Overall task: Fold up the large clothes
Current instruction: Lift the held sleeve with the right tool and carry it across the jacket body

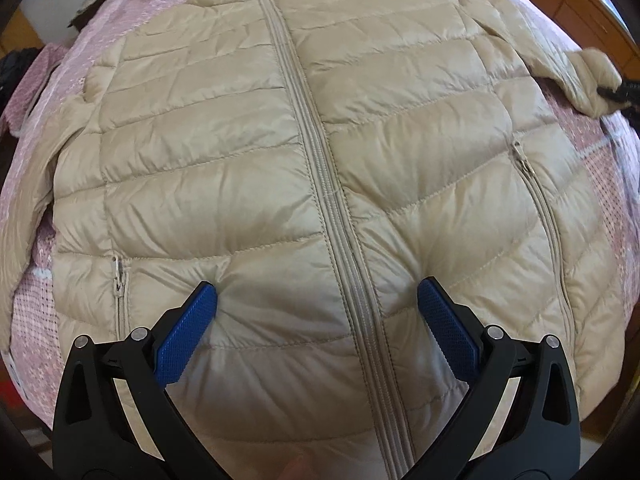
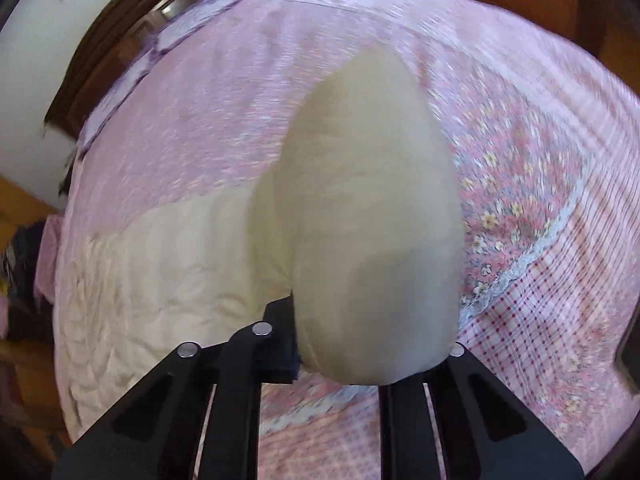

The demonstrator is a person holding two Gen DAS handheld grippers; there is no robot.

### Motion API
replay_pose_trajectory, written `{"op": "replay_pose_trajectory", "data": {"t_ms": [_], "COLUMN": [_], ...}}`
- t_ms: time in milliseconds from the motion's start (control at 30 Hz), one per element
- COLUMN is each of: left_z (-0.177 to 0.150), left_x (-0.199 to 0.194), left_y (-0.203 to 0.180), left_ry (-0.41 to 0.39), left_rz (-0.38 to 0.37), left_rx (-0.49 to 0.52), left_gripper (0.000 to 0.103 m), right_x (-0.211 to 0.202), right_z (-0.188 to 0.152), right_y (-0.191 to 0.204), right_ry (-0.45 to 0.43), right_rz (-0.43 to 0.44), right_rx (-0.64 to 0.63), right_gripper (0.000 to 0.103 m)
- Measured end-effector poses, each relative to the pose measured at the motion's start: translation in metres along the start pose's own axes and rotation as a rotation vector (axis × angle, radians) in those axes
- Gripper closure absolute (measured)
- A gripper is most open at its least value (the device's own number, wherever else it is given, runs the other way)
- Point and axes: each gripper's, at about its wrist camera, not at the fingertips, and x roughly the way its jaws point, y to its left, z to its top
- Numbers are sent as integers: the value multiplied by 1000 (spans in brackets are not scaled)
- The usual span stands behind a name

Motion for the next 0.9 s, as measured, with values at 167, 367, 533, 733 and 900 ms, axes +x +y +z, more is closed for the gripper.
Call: {"op": "replay_pose_trajectory", "data": {"t_ms": [167,367,533,733,900], "left_z": [7,7,11,15,13], "left_x": [-5,-26,-57,-79,-79], "left_y": [2,4,22,57,65], "left_ry": [26,31,-31,-101,-95], "left_rz": [-15,-42,-12,66,119], "left_rx": [30,71,101,45,65], "left_gripper": [3,3,3,3,3], "right_x": [-25,-45,-49,-32,-1], "right_z": [-8,-20,-41,-71,-95], "right_y": [53,128,200,272,329], "right_ry": [16,57,113,200,272], "right_rz": [7,71,177,246,247], "right_rx": [-147,-304,-414,-516,-589], "right_gripper": [90,90,90,90,90]}}
